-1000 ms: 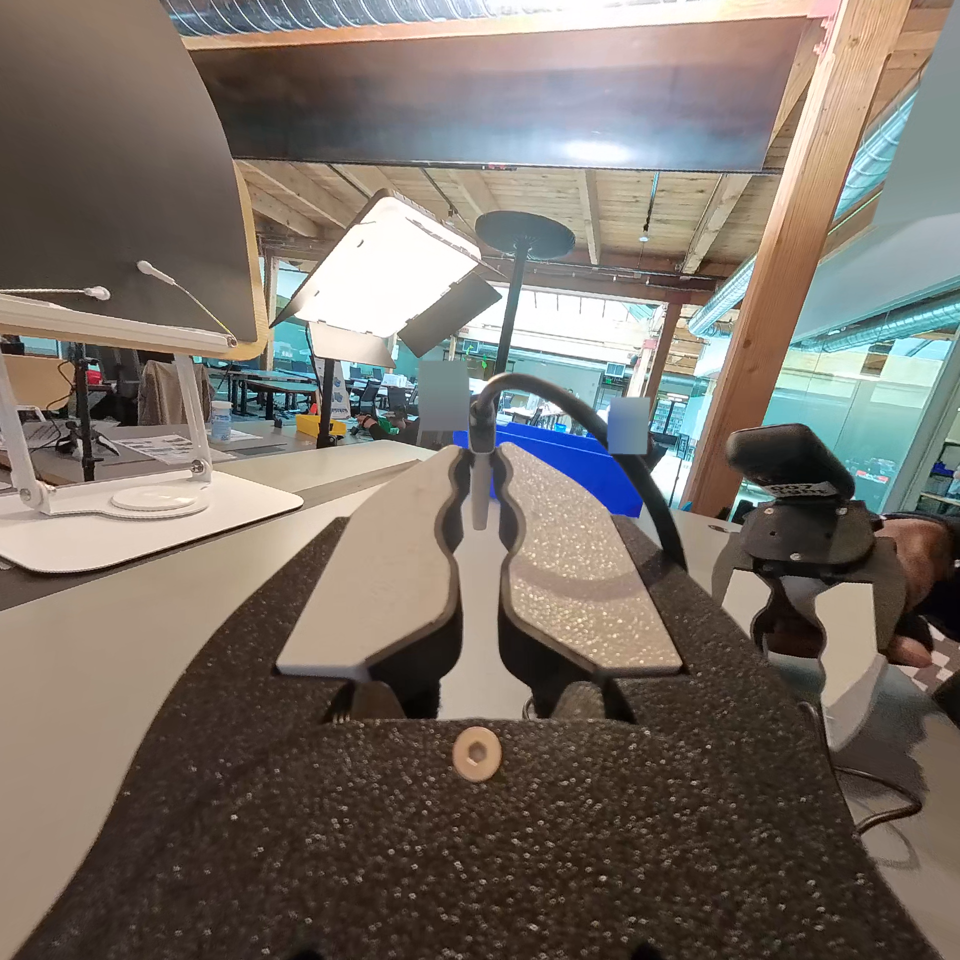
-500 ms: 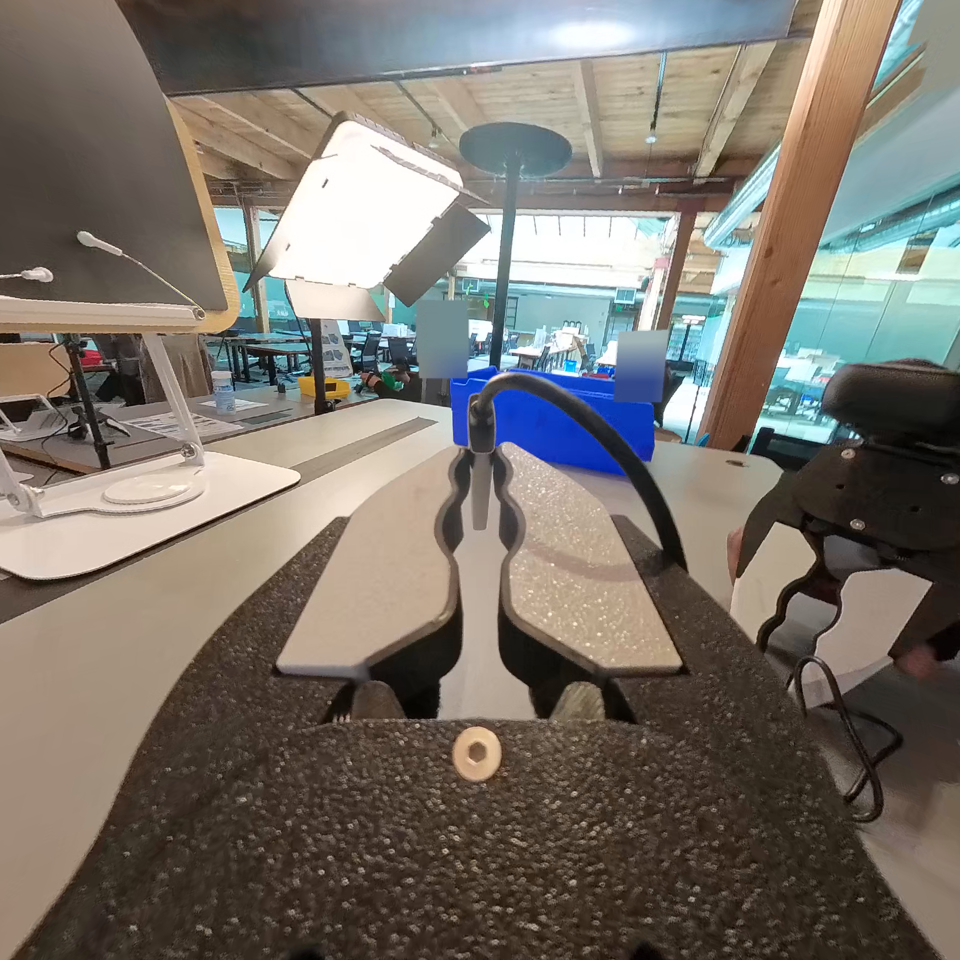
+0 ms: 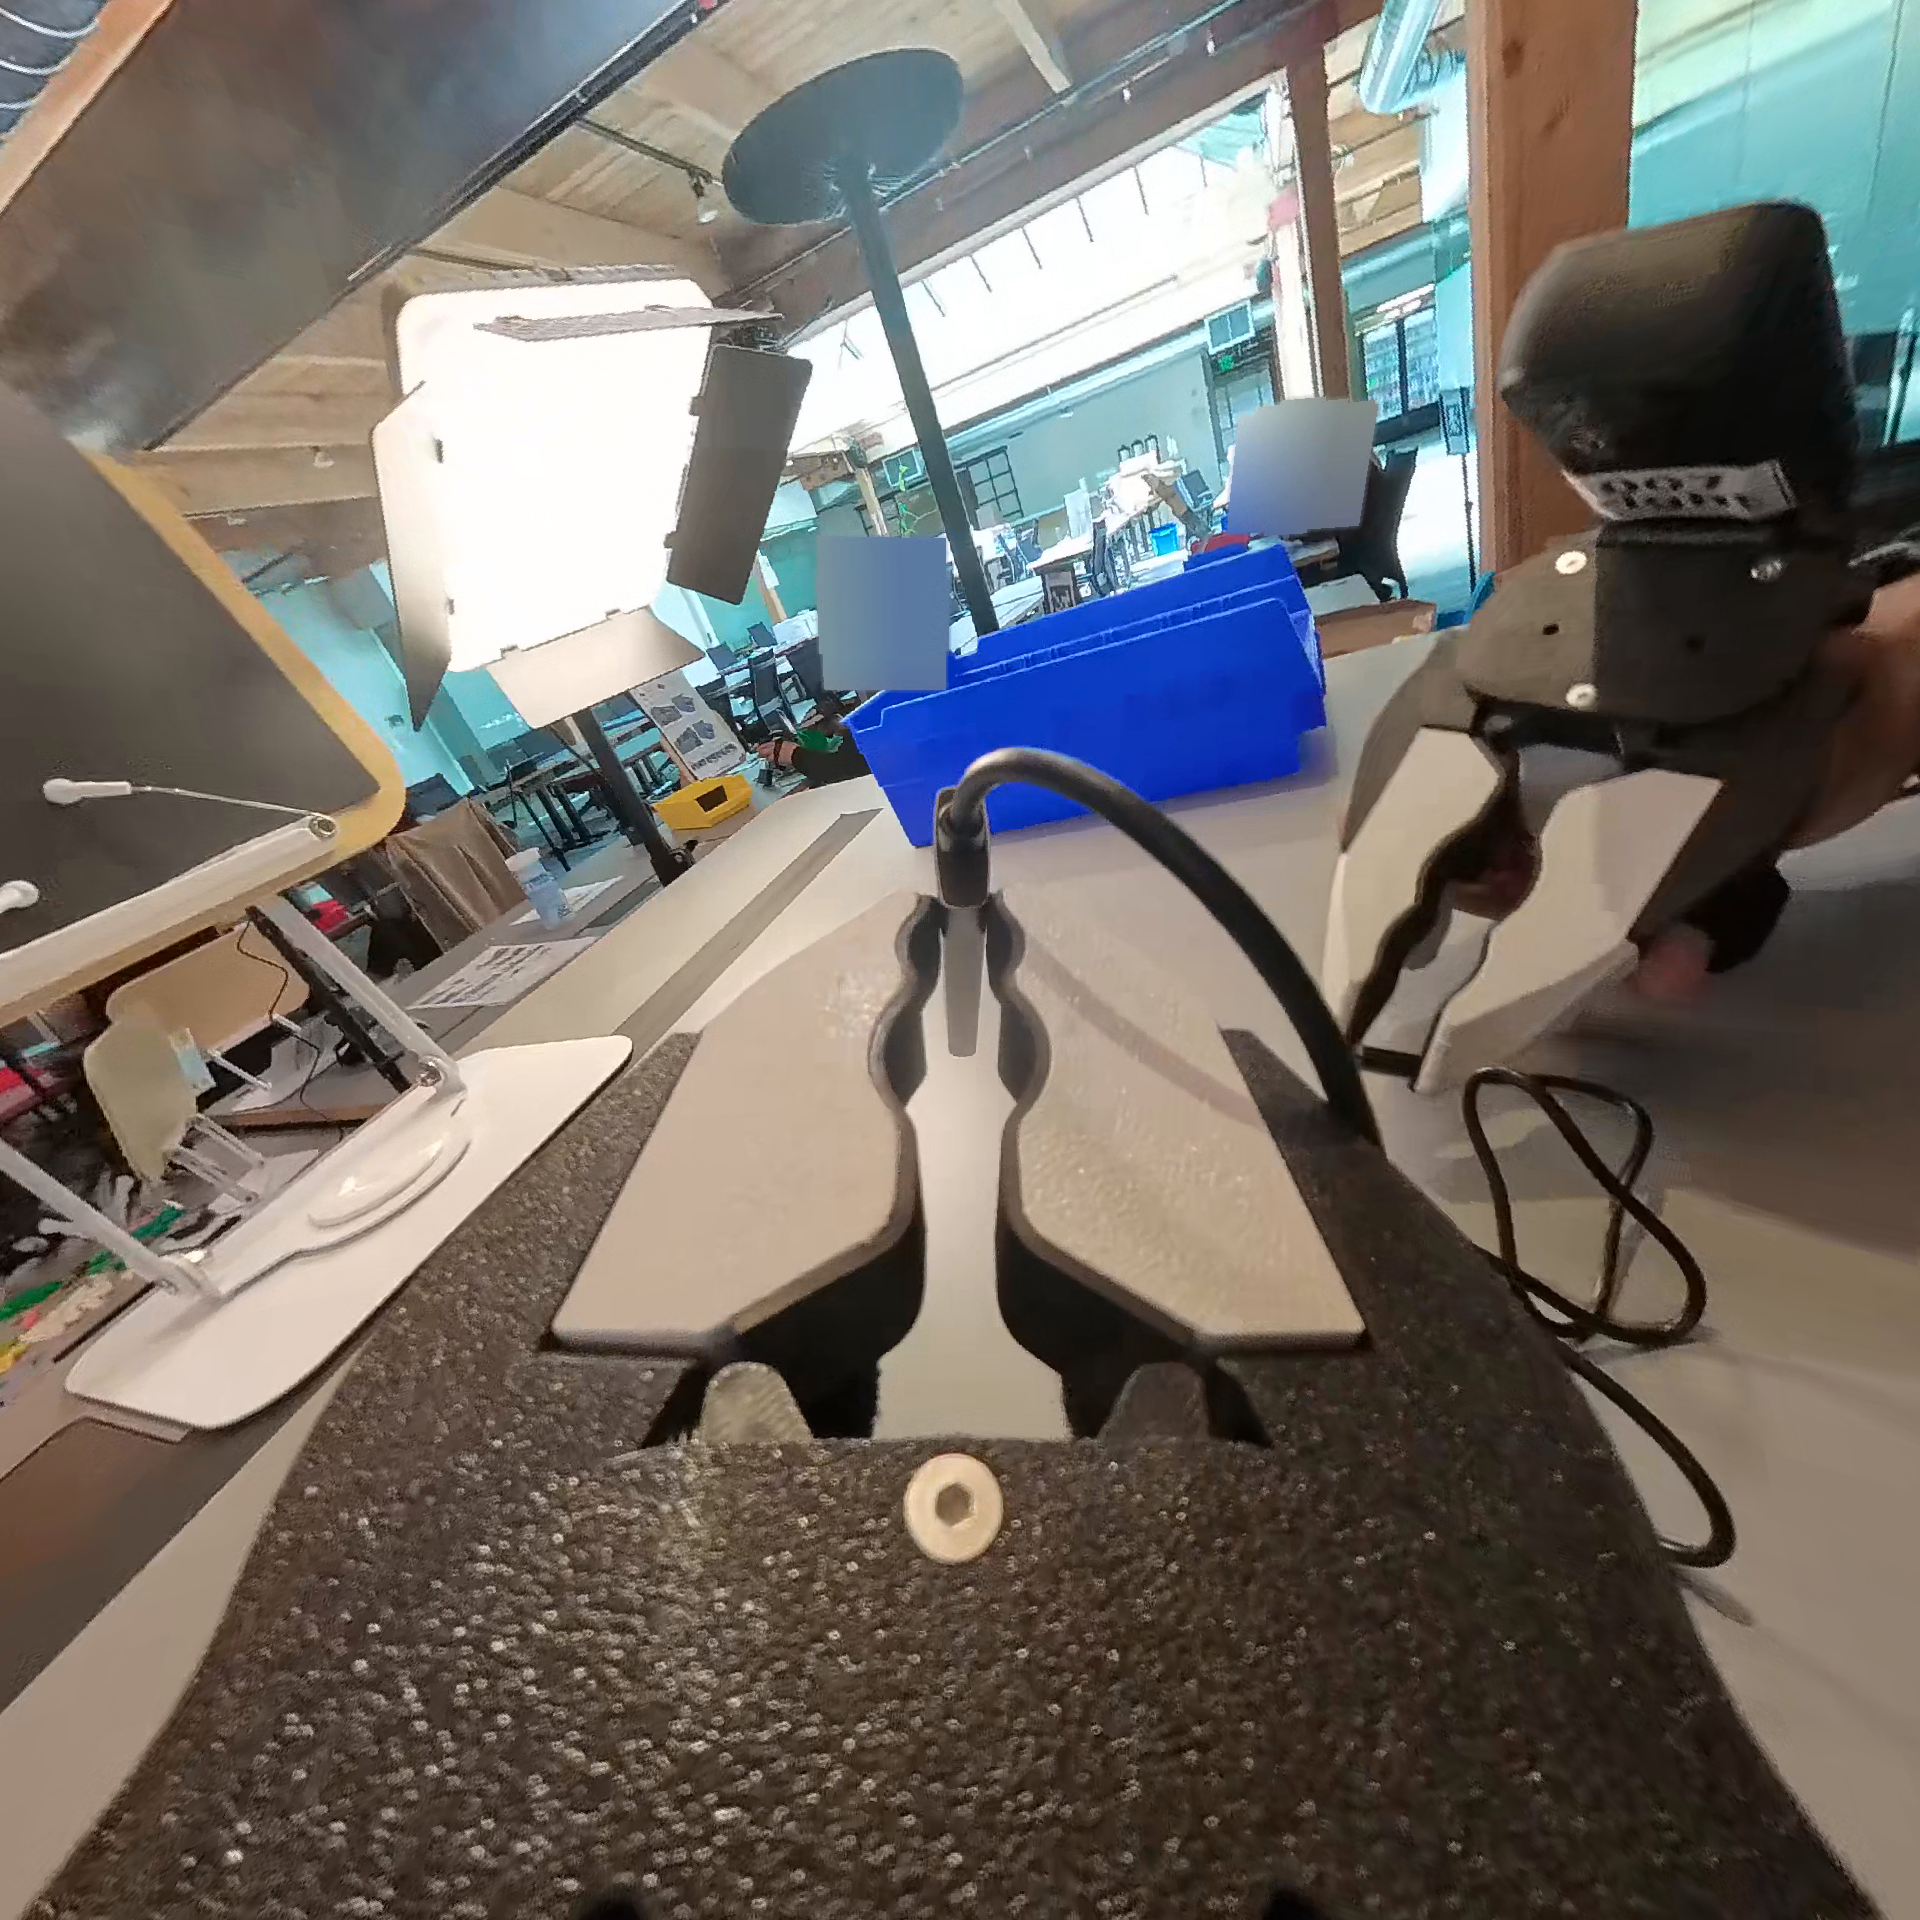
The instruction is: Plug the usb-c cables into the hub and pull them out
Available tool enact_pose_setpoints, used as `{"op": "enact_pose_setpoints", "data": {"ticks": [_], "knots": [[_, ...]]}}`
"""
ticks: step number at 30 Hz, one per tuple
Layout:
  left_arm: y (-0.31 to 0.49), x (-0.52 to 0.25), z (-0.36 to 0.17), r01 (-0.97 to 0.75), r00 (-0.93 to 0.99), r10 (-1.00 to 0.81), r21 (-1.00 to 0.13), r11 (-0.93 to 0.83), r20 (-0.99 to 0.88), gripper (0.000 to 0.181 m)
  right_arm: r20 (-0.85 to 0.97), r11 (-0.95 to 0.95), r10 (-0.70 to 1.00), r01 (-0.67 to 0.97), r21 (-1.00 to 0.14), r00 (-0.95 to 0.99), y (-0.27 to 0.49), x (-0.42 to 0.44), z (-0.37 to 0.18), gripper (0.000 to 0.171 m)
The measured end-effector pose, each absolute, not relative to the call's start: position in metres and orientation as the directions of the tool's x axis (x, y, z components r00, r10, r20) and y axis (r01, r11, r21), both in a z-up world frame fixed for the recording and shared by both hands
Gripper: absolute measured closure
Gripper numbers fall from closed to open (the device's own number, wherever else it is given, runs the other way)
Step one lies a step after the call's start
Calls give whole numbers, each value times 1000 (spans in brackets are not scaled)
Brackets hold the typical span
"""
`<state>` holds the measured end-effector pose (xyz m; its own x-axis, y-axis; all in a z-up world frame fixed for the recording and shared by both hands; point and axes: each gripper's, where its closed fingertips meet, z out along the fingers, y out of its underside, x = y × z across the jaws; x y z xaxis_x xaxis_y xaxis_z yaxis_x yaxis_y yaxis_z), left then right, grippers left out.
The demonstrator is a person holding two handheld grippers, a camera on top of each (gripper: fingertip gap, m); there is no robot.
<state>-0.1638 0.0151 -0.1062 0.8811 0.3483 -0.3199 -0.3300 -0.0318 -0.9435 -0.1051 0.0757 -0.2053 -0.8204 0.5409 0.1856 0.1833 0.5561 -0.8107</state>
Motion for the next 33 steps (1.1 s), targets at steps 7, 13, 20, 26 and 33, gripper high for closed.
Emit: {"op": "enact_pose_setpoints", "data": {"ticks": [7,13,20,26,33], "knots": [[27,-173,-123,-439,780,408,-880,-182,-474,173,202,456,489,51,-889,-848,83,-151,-181,155],[27,-198,-139,-443,696,477,-843,-304,-537,173,178,416,415,13,-909,-892,74,-202,-176,155],[23,-256,-140,-358,591,605,-846,-394,-533,173,142,471,374,55,-880,-917,49,-246,-188,155],[41,-254,-156,-370,659,490,-813,-449,-570,173,185,482,363,14,-876,-913,47,-244,-188,155],[49,-255,-159,-381,688,449,-811,-444,-570,173,217,421,468,1,-907,-857,56,-256,-176,155]]}}
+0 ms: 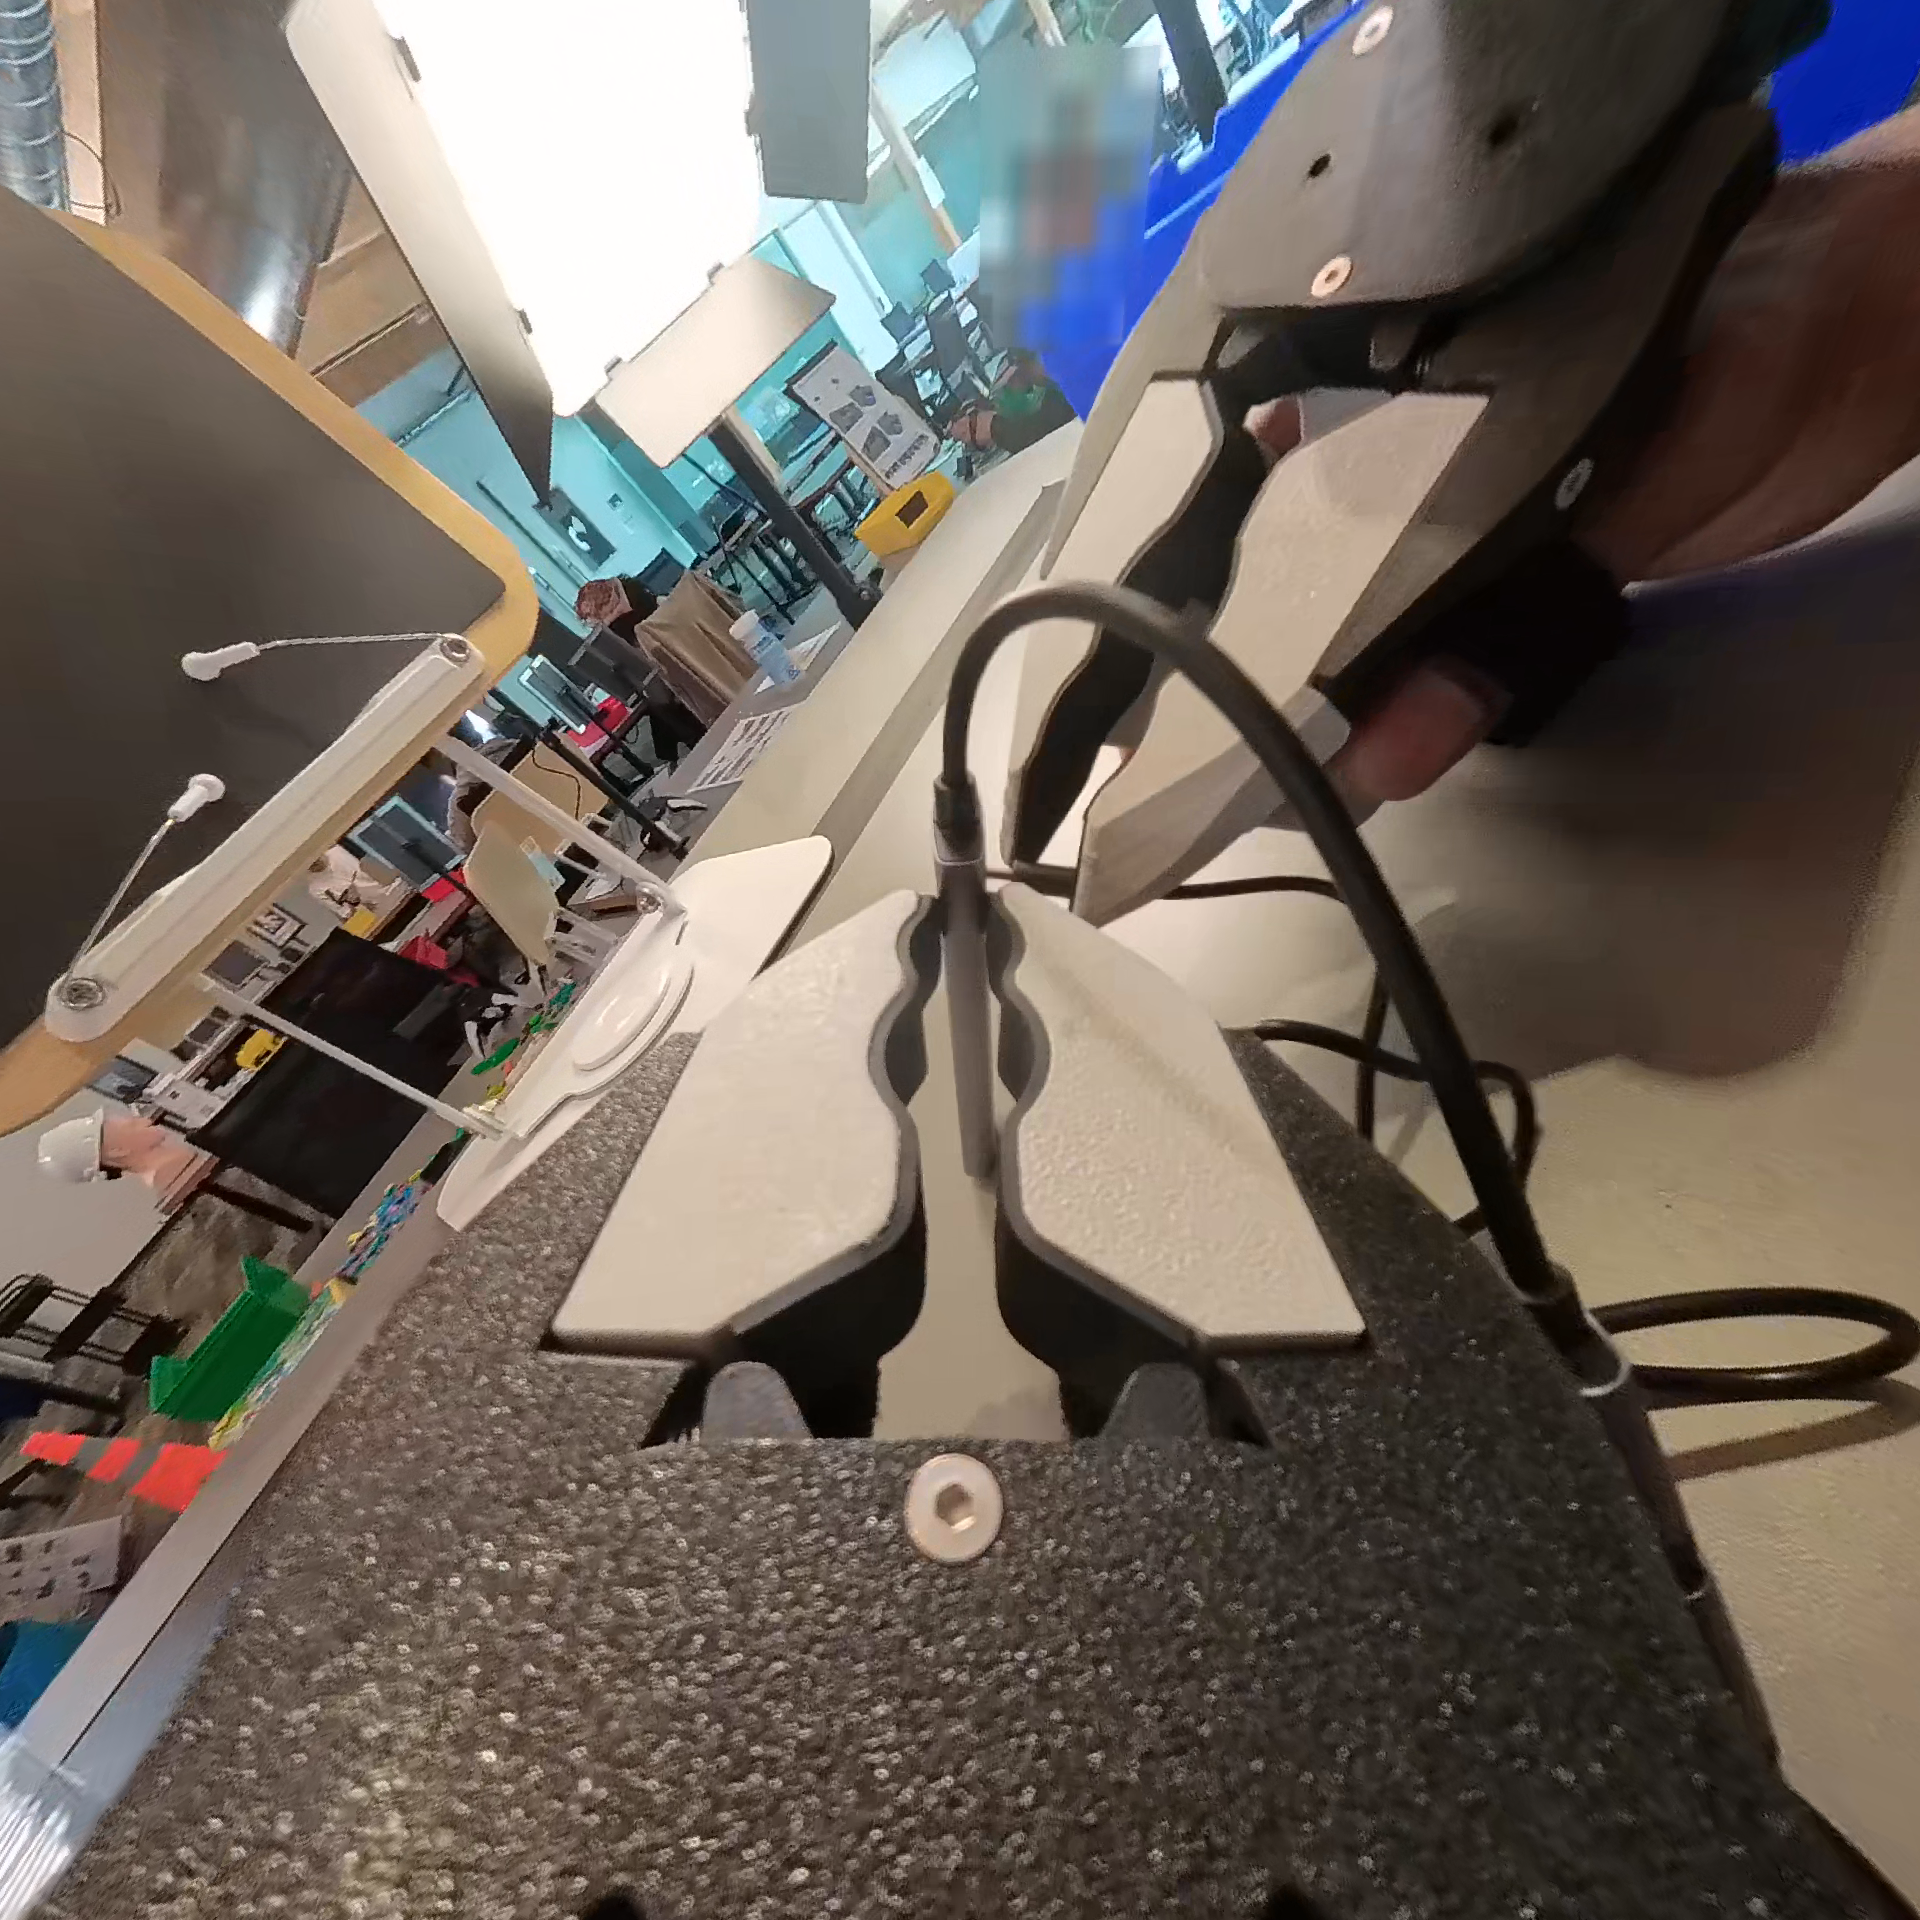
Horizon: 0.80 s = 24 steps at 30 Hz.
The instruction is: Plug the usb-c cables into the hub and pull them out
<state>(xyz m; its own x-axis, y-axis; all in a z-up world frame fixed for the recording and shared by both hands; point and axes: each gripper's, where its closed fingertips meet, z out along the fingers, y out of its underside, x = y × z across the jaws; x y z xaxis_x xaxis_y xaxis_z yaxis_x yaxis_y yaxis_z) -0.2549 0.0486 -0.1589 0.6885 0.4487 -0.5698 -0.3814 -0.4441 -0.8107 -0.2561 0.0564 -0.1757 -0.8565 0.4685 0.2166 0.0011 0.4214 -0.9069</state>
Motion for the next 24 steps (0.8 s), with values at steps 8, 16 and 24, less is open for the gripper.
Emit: {"op": "enact_pose_setpoints", "data": {"ticks": [8,16,24], "knots": [[44,-248,-124,-327,775,515,-930,-166,-365,173,452,498,519,-174,-850,-726,66,-264,-169,154],[15,-253,-95,-155,848,526,-979,130,-64,173,715,645,466,-354,-677,-520,68,-264,-164,154],[21,-248,-132,-145,881,431,-978,-146,-195,173,794,700,391,-411,-584,-465,66,-260,-168,154]]}}
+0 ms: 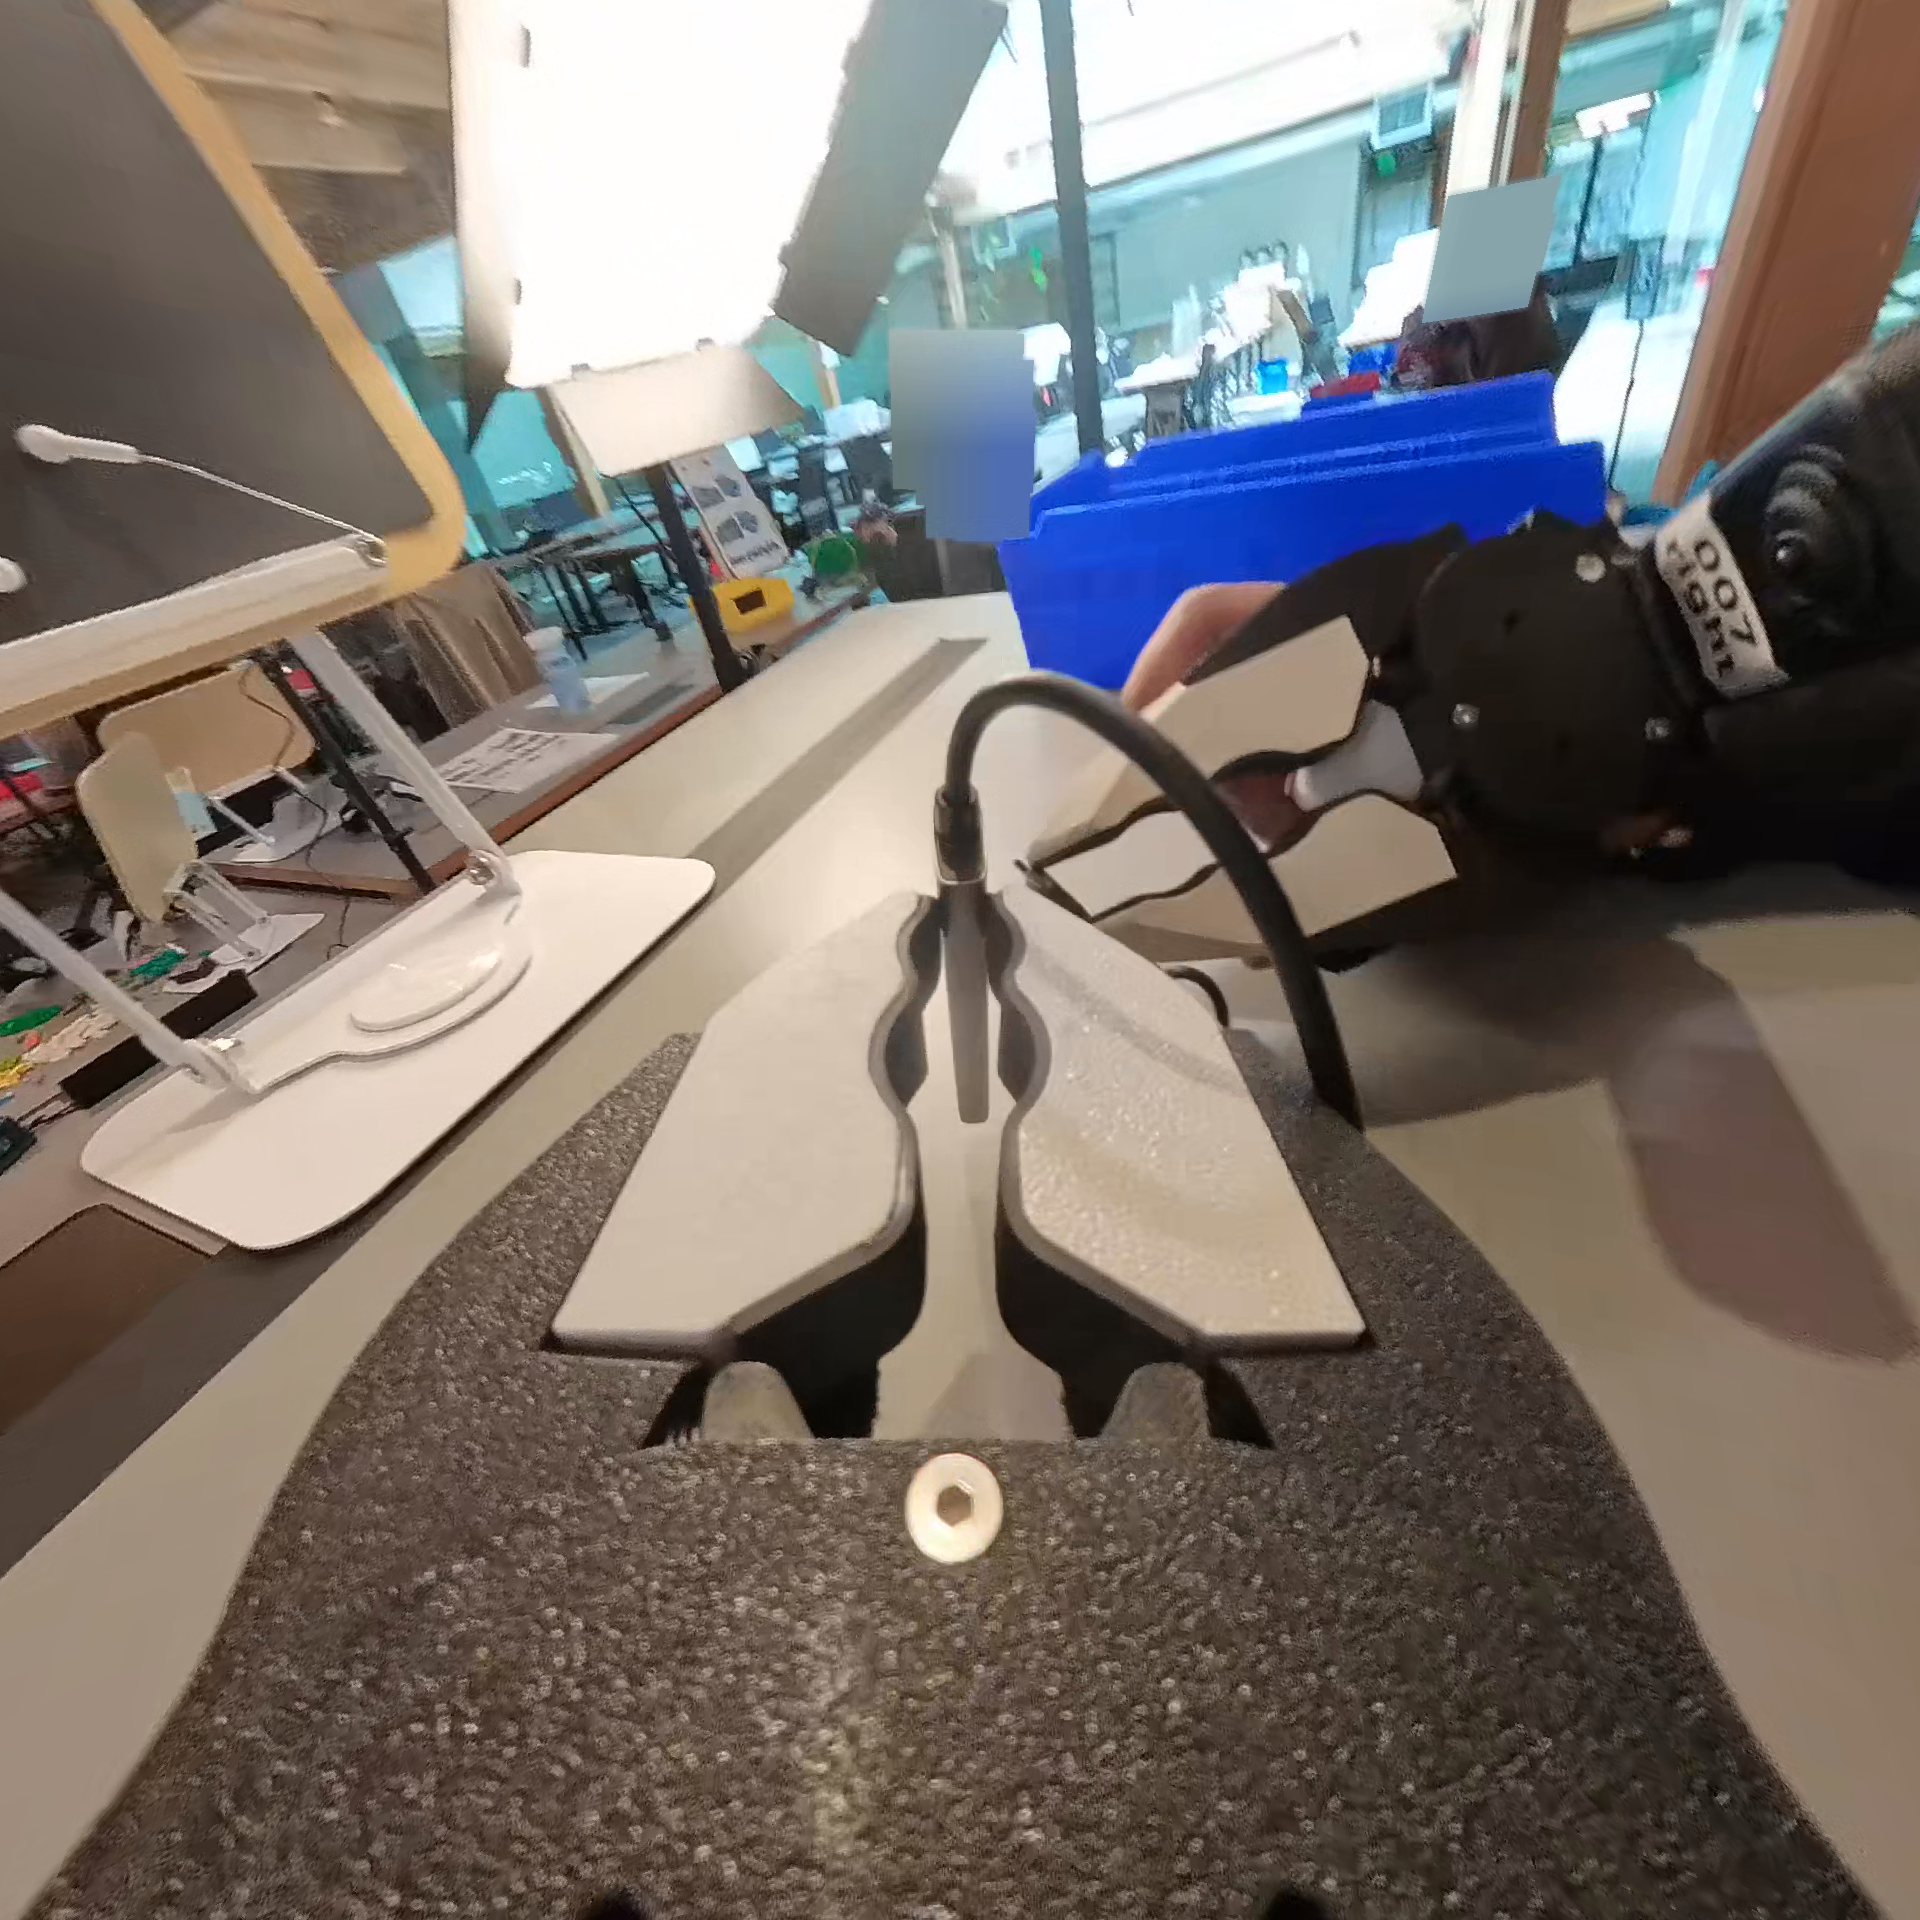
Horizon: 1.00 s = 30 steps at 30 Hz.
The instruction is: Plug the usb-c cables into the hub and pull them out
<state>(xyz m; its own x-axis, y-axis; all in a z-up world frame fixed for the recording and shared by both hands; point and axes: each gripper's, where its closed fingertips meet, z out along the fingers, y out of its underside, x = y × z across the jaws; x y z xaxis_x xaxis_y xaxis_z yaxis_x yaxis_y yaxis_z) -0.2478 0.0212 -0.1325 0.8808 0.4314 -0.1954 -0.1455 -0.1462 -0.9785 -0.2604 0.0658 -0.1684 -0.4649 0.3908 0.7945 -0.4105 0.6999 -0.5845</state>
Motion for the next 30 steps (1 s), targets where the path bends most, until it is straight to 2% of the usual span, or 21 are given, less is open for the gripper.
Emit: {"op": "enact_pose_setpoints", "data": {"ticks": [5,15,18,30], "knots": [[26,-239,-135,-165,905,367,-974,-158,-213,173,799,680,363,-450,-579,-479,59,-253,-170,154],[35,-230,-143,-286,870,344,-930,-230,-352,172,696,543,368,-465,-699,-616,49,-235,-166,154],[38,-228,-147,-308,862,331,-915,-258,-384,172,688,537,364,-462,-706,-628,49,-234,-167,154],[27,-238,-131,-275,850,419,-947,-164,-319,173,684,562,349,-441,-699,-641,50,-236,-174,154]]}}
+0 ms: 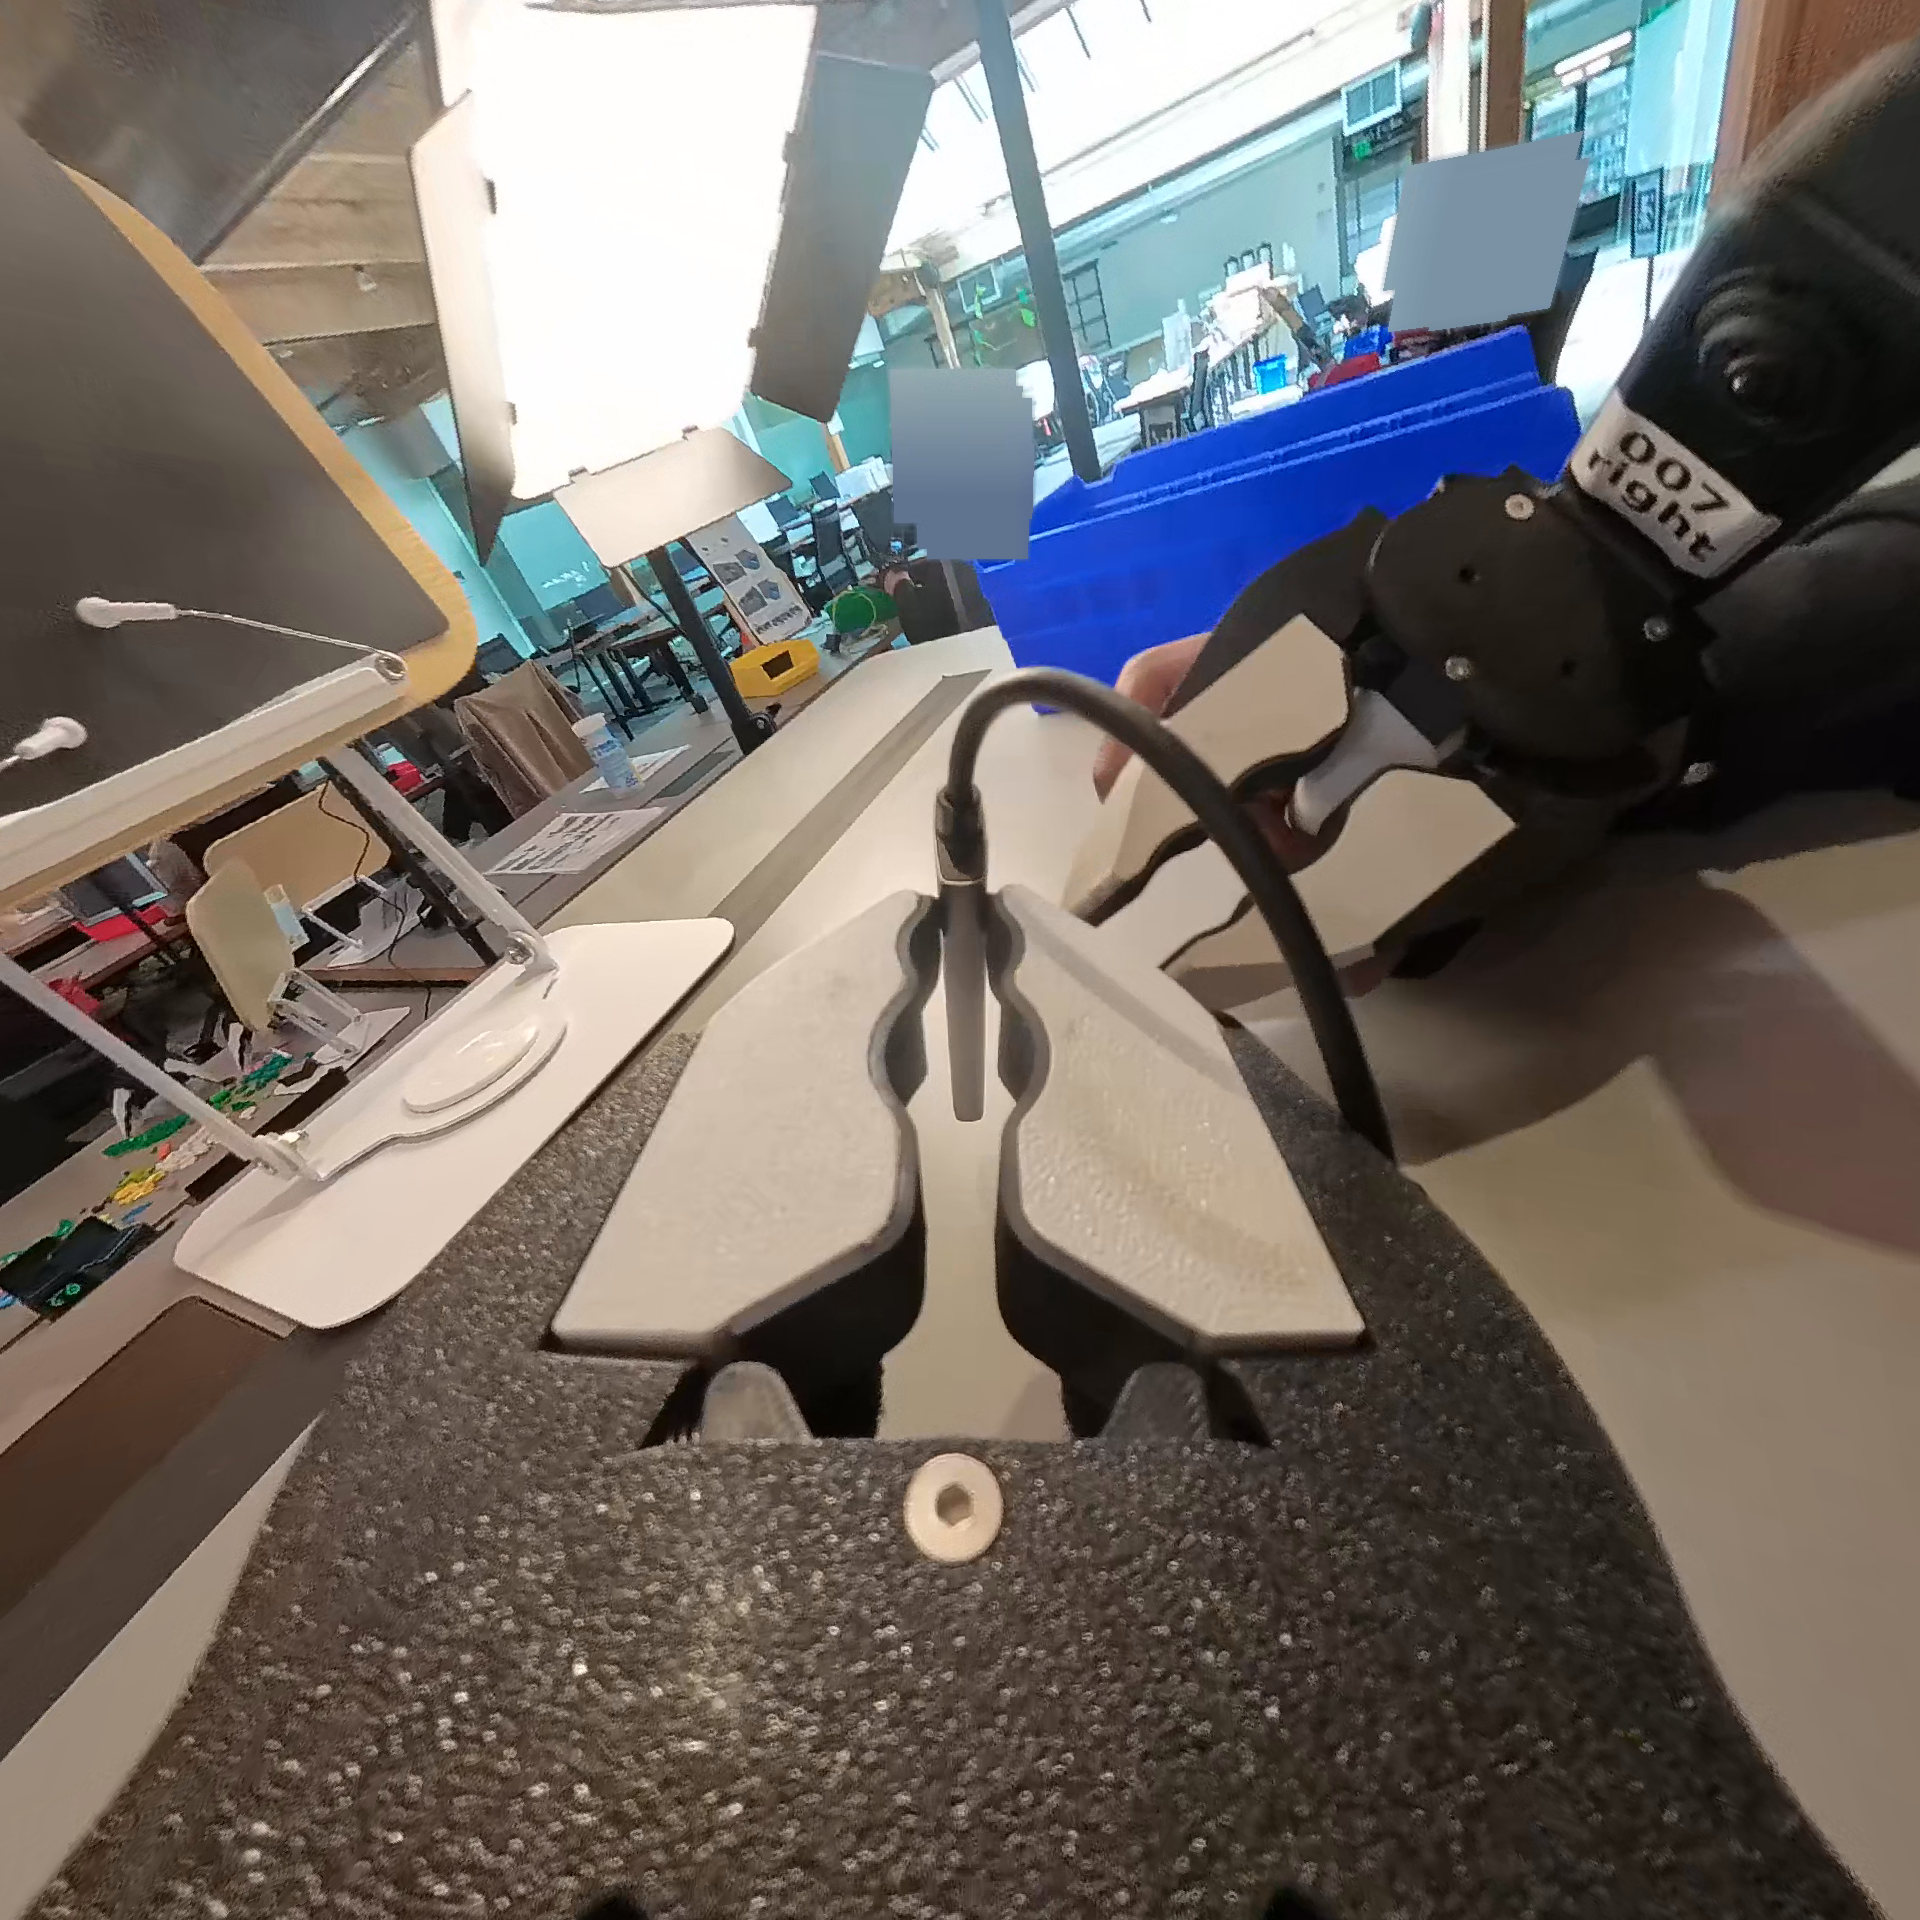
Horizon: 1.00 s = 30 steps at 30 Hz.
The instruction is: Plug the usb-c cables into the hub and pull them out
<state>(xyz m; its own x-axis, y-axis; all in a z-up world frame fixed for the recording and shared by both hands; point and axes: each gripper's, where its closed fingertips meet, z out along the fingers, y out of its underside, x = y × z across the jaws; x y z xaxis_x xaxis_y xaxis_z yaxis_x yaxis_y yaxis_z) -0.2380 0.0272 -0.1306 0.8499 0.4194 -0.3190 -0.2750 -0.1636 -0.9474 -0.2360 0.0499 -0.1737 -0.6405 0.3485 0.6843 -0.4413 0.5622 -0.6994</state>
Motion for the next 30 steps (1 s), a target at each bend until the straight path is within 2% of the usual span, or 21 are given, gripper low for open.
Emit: {"op": "enact_pose_setpoints", "data": {"ticks": [14,25,30], "knots": [[25,-244,-124,-252,843,461,-961,-114,-276,173,743,734,208,-401,-549,-637,47,-238,-210,154],[26,-246,-122,-245,834,482,-963,-109,-267,173,734,731,216,-392,-559,-644,50,-238,-210,155],[25,-244,-114,-232,841,493,-972,-41,-222,172,659,626,295,-381,-680,-692,53,-232,-190,150]]}}
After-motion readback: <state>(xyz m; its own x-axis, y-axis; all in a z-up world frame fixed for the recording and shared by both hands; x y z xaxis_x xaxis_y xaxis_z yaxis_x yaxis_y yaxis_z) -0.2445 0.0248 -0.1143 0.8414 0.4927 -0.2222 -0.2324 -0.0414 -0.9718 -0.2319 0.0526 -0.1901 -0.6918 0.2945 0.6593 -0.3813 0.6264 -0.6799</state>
